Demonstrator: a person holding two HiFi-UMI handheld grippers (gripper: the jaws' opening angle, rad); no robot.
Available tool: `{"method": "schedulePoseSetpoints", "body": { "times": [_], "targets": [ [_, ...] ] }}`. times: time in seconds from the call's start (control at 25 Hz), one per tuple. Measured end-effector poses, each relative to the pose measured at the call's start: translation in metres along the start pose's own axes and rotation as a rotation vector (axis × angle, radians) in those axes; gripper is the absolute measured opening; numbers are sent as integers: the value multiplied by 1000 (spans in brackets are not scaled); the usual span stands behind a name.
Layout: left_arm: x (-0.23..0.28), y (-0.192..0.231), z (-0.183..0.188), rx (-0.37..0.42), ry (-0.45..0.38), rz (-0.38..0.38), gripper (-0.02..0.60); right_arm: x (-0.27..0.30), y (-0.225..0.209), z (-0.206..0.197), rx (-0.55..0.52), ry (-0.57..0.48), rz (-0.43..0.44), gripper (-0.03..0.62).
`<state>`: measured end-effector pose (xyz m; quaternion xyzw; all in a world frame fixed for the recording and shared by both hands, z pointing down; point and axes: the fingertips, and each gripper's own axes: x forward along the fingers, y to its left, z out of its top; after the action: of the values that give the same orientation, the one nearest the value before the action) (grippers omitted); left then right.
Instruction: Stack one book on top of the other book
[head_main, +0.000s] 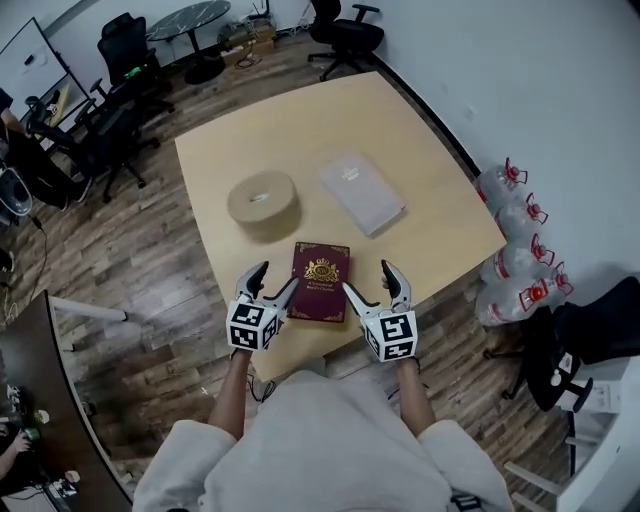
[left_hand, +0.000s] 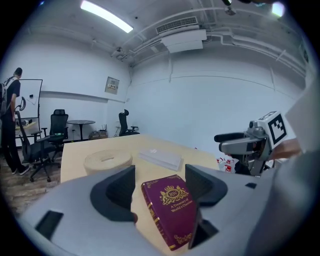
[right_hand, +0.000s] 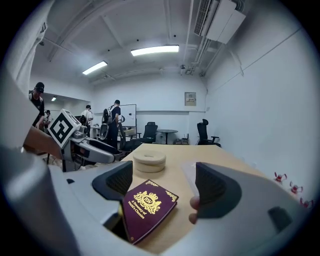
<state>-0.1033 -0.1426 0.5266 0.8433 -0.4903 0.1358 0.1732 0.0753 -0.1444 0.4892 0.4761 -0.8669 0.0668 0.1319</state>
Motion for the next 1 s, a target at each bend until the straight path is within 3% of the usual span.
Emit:
{"method": "schedulePoseSetpoints", "body": {
  "times": [0.76,1.0],
  "targets": [
    [41,16,-34,-48,116,-88,328,36,2,-44,119,112,-11,390],
    [49,17,-48,-73,155,-84,333,45,2,-59,139,137,18,390]
  ]
}}
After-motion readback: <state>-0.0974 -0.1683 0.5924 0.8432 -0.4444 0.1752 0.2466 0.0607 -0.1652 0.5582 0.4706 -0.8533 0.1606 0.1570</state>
